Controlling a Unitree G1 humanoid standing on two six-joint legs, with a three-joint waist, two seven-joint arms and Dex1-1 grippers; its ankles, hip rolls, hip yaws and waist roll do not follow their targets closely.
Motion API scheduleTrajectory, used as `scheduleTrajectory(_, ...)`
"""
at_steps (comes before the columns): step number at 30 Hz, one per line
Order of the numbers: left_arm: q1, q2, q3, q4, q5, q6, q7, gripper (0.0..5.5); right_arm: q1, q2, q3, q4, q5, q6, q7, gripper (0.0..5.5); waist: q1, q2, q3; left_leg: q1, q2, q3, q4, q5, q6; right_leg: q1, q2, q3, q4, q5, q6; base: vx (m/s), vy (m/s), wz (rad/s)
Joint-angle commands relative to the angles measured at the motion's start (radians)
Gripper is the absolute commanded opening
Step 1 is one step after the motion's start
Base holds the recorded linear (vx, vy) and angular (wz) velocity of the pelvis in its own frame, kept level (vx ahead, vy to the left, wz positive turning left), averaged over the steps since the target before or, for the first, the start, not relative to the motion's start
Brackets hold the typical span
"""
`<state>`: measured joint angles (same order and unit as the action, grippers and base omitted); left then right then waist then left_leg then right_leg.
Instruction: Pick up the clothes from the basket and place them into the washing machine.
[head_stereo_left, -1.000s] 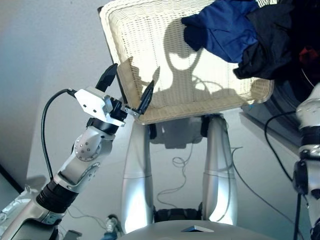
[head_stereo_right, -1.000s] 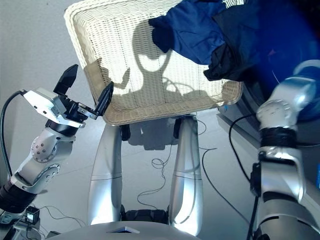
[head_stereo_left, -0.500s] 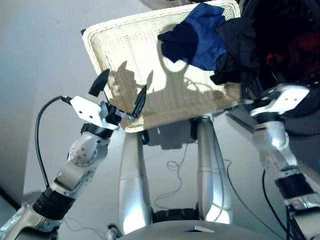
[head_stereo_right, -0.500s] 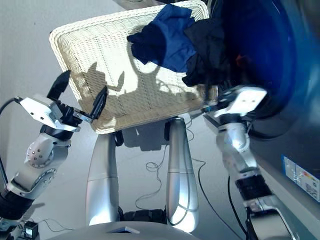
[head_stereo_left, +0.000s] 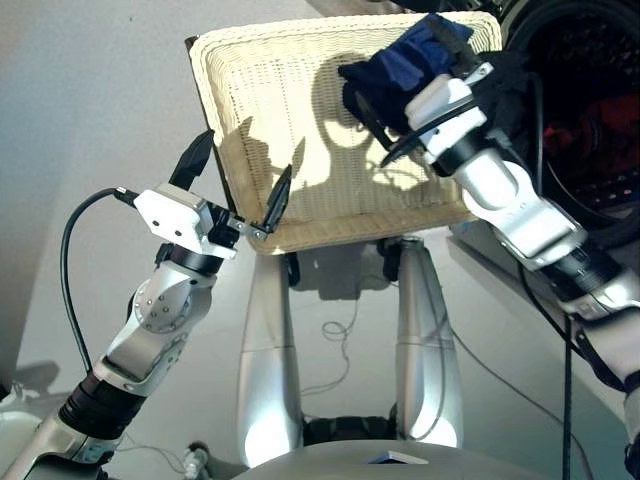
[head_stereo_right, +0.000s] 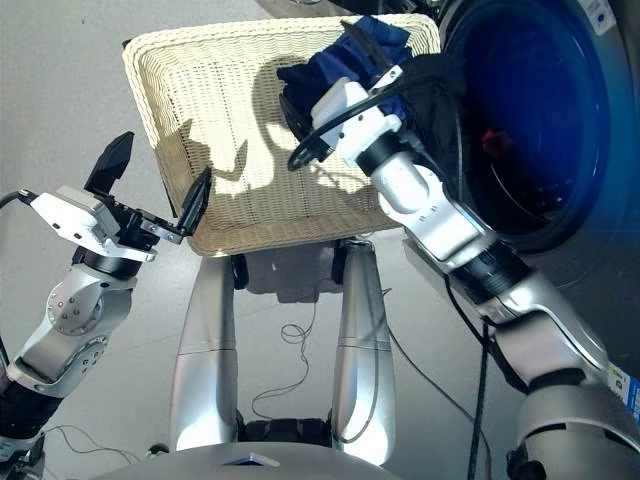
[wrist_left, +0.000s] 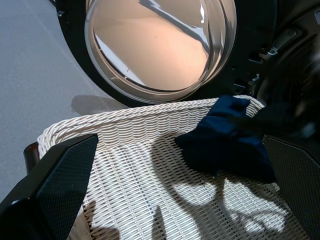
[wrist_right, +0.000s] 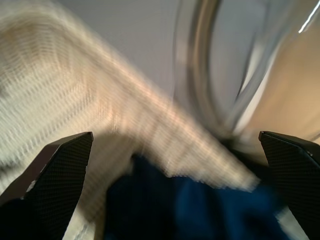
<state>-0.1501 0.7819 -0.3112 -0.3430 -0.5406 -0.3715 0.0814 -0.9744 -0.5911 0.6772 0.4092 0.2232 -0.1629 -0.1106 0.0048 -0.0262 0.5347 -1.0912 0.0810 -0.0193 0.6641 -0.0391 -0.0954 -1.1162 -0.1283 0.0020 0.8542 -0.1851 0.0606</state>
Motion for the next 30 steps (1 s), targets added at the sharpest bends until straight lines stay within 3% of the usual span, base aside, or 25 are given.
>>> scheduleTrajectory(1, -0.007, -0.027, 0.005, -0.067, -0.015, -0.052, -0.015, 5.50, -0.058, 0.038, -0.002, 0.069, 0.047, -0.030, 0.003, 5.50, 0.010, 0.011, -0.015, -0.003, -0.016, 0.050, 0.006, -0.013, 0.022, -0.006, 0.015, -0.001, -0.160, 0.157, 0.018, 0.000, 0.000, 0.000)
scheduleTrajectory(7, -0.022, -0.062, -0.005, -0.052, -0.011, -0.051, -0.015, 5.50, -0.097, 0.139, -0.046, 0.332, 0.116, -0.022, 0.001, 5.50, 0.023, 0.030, -0.015, -0.011, -0.021, 0.048, 0.009, -0.012, 0.022, -0.014, 0.011, -0.005, -0.153, 0.153, 0.015, 0.000, 0.000, 0.000)
scheduleTrajectory(12, -0.023, -0.074, -0.005, -0.059, -0.007, -0.045, -0.016, 5.50, -0.131, 0.141, -0.062, 0.507, 0.079, 0.003, -0.006, 5.50, 0.028, 0.043, -0.015, -0.031, -0.025, 0.042, 0.026, -0.016, 0.019, -0.032, 0.008, -0.008, -0.129, 0.139, 0.012, 0.000, 0.000, 0.000)
scheduleTrajectory(20, -0.012, -0.075, -0.003, -0.063, 0.005, -0.033, -0.008, 5.50, -0.187, 0.068, -0.087, 0.689, 0.034, 0.023, -0.017, 5.50, 0.024, 0.050, -0.015, -0.083, -0.028, 0.034, 0.090, -0.033, 0.015, -0.083, 0.000, -0.015, -0.047, 0.104, 0.005, 0.000, 0.000, 0.000)
scheduleTrajectory(30, -0.013, -0.054, -0.016, -0.076, 0.006, -0.033, 0.000, 5.50, -0.290, -0.032, -0.029, 0.674, -0.022, 0.018, -0.057, 5.50, 0.016, 0.041, -0.015, -0.113, -0.026, 0.022, 0.104, -0.029, 0.010, -0.112, -0.001, -0.023, -0.027, 0.099, 0.005, 0.000, 0.000, 0.000)
